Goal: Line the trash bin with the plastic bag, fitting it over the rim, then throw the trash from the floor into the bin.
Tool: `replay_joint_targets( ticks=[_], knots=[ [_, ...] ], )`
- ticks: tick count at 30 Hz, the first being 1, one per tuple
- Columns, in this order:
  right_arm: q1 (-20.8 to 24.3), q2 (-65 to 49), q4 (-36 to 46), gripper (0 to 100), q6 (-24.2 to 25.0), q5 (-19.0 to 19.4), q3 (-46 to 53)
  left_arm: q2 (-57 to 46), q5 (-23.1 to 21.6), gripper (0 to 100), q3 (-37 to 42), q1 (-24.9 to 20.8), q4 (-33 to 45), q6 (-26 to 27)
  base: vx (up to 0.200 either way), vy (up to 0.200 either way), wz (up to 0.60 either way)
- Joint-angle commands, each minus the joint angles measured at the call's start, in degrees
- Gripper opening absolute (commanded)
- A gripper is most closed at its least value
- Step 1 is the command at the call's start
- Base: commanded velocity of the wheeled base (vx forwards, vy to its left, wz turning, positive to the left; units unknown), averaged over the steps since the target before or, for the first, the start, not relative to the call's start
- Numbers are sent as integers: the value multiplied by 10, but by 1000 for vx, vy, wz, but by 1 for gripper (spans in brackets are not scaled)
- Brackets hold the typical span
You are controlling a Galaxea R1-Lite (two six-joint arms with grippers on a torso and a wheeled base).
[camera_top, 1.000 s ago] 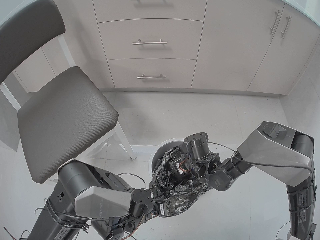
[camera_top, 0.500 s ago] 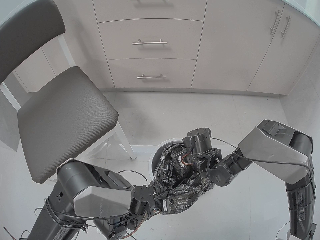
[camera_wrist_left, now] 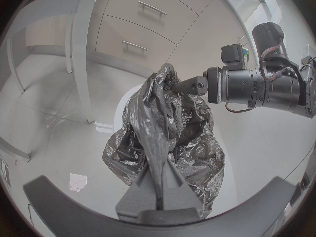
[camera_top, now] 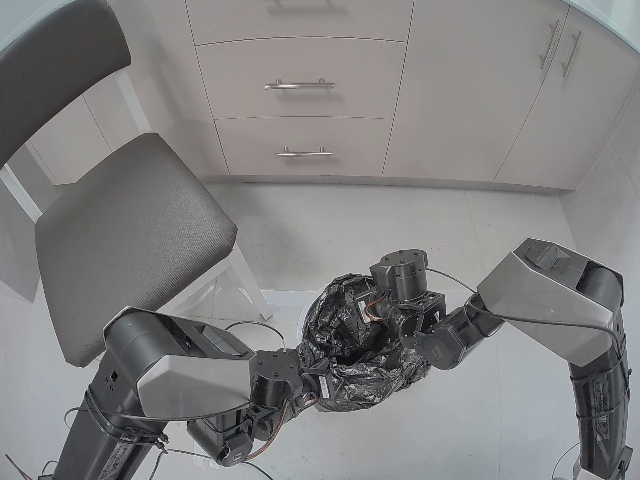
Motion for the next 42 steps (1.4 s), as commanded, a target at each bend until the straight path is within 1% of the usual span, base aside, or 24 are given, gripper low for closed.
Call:
replay_joint_targets(
  ticks=[1, 14, 16, 24, 26, 28, 42],
  knots=[
    [-2, 13, -16, 100, -1, -8, -14, 0, 0, 0, -5, 10, 0, 13, 0, 0, 0],
    [-2, 35, -27, 100, 1, -8, -33, 5, -1, 0, -21, 26, 1, 22, 0, 0, 0],
    [-2, 41, -28, 100, 3, -8, -41, 7, -5, 0, -33, 34, 3, 23, 0, 0, 0],
    [-3, 67, -36, 100, 5, -11, -77, 19, -8, 0, -35, 37, 2, 25, 0, 0, 0],
    [-3, 76, -36, 100, 5, -16, -91, 28, -9, 0, -37, 40, 1, 54, 0, 0, 0],
    [-4, 77, -36, 100, 5, -16, -95, 31, -7, 0, -35, 39, 1, 66, 0, 0, 0],
    [-5, 71, -36, 100, 5, -17, -90, 16, 4, 0, -30, 39, 8, 68, 0, 0, 0]
  ],
)
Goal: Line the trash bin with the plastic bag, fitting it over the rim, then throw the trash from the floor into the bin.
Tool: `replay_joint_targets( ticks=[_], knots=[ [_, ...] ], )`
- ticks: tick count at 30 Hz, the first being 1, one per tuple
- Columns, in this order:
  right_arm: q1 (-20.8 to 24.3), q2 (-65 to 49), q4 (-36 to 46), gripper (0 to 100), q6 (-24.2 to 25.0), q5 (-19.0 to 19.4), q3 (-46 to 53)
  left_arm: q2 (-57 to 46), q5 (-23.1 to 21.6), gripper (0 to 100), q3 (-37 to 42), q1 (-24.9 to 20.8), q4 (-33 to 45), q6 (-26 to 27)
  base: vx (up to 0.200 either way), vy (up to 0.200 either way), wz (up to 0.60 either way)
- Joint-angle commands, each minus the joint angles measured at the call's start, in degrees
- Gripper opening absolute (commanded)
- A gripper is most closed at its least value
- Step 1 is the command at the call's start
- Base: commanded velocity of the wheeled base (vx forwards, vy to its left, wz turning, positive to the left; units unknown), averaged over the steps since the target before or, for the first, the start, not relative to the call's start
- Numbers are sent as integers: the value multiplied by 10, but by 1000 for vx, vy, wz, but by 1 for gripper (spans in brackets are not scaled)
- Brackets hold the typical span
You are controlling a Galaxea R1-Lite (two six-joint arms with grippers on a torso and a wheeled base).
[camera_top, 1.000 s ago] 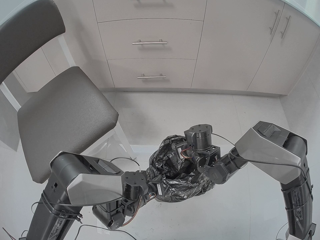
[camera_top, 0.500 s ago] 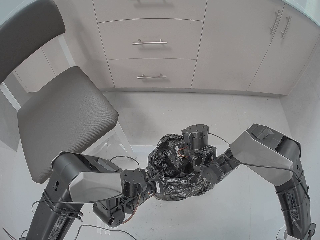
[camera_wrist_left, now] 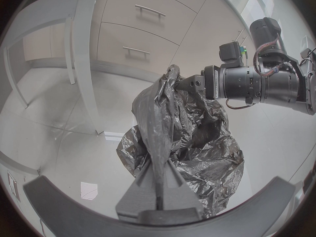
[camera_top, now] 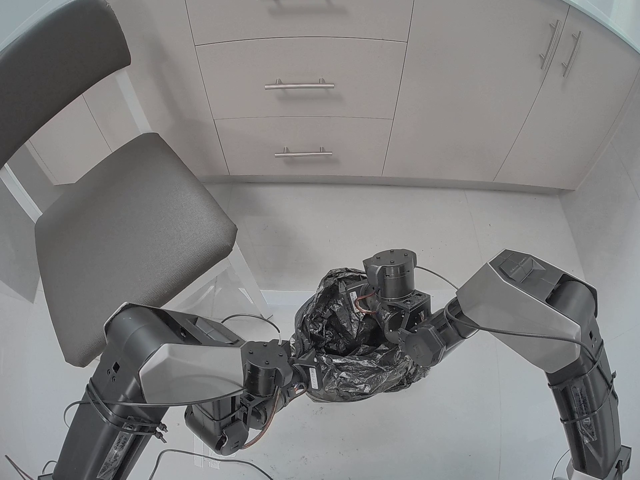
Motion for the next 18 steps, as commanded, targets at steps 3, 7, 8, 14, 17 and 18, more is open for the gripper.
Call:
replay_joint_targets(
  ticks=[3, 7, 8, 14, 17, 18],
  knots=[
    [1, 0, 0, 100, 0, 0, 0, -6, 1, 0, 1, -1, 7, 0, 0, 0, 0],
    [1, -1, 0, 100, 3, 0, 0, -12, 17, 0, -5, 1, 40, 0, 0, 0, 0],
    [0, -1, 0, 100, 3, 1, 0, -14, 19, 0, -6, 1, 41, 0, 0, 0, 0],
    [0, -3, 0, 100, 7, 1, 0, -19, 25, 0, -1, -5, 43, 0, 0, 0, 0],
    [0, -4, 0, 100, 10, 1, 1, -19, 25, 0, 0, -5, 43, 0, 0, 0, 0],
    [0, -4, 0, 100, 10, 1, 1, -23, 25, 0, 2, -5, 43, 0, 0, 0, 0]
  ],
)
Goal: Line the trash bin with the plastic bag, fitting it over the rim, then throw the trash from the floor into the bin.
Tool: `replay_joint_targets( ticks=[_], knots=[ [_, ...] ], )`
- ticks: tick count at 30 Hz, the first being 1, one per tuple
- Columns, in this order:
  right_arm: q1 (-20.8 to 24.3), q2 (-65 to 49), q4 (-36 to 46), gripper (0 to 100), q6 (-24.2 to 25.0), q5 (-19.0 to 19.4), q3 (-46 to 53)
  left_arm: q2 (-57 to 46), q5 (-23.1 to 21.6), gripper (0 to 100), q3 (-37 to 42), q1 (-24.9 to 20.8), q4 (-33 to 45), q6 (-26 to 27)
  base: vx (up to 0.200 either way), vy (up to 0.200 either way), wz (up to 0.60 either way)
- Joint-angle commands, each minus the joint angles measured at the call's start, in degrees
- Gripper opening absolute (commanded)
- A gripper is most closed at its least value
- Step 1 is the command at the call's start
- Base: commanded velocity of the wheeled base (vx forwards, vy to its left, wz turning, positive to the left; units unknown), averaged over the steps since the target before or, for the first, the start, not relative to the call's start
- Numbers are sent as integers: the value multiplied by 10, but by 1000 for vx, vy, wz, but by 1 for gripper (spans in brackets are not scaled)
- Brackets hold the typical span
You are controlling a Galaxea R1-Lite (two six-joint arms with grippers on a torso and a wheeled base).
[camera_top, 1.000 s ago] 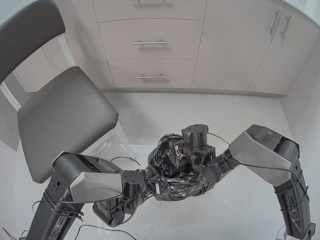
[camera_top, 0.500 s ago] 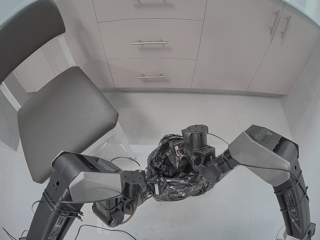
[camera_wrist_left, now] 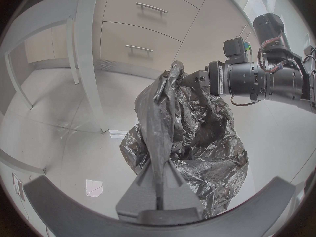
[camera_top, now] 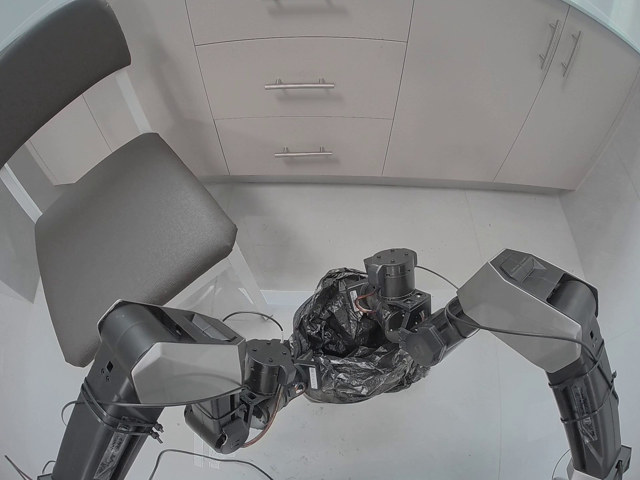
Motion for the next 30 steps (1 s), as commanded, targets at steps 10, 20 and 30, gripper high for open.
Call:
replay_joint_targets(
  ticks=[10, 20, 30],
  knots=[
    [0, -3, 0, 100, 1, 0, 1, -27, 1, 0, 9, -8, 1, -9, 0, 0, 0],
    [0, -10, 0, 100, 3, 0, 2, -32, 0, 100, 11, -8, 14, -13, 0, 0, 0],
    [-2, -10, 0, 100, 3, 0, 2, -32, 0, 100, 8, -5, 11, -27, 0, 0, 0]
  ],
)
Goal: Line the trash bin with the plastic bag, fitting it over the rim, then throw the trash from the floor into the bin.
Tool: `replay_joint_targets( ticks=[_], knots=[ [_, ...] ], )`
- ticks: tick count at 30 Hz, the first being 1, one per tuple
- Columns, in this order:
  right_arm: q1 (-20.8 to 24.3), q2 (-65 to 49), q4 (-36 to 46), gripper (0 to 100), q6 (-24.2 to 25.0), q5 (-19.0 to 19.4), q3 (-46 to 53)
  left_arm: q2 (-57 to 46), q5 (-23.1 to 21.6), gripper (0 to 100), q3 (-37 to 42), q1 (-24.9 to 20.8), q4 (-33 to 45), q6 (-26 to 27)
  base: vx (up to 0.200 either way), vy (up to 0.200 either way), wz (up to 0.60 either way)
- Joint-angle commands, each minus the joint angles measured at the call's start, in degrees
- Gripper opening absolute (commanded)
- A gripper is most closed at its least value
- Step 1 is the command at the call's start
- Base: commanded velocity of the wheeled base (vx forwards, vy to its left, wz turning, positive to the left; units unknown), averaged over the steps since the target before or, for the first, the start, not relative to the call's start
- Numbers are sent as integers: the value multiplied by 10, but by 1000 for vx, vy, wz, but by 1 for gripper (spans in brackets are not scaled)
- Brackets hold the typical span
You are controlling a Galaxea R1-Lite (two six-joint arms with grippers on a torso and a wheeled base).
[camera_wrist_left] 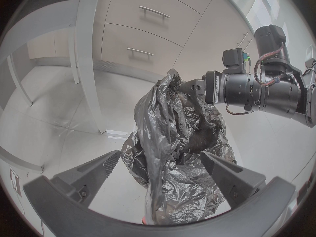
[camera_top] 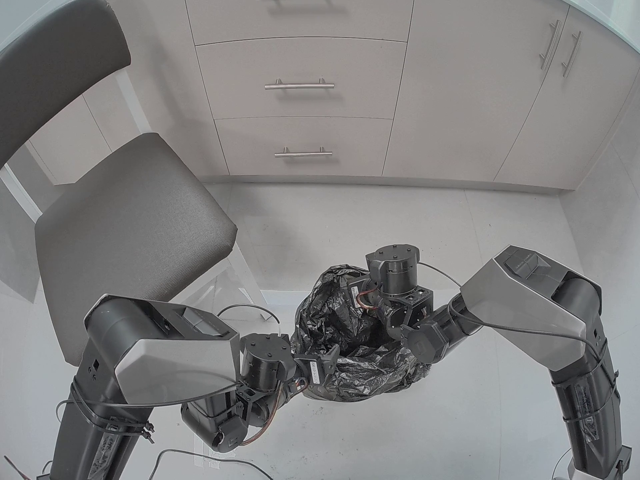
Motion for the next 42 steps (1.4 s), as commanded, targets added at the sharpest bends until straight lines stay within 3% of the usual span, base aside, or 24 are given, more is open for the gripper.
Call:
replay_joint_targets(
  ticks=[1, 15, 27, 42],
  knots=[
    [-1, 0, 0, 100, 0, 0, 0, 1, 0, 100, -2, 4, 1, 0, 0, 0, 0],
    [-3, 0, -1, 100, 0, 0, -3, -1, 4, 100, -14, 47, 5, -4, 0, 0, 0],
    [-4, 1, -8, 100, 2, 0, -6, 25, 70, 100, -47, 55, 2, 15, 0, 0, 0],
    [-17, 25, -5, 100, 1, 0, -45, 19, 75, 100, -50, 76, 1, 17, 0, 0, 0]
  ],
)
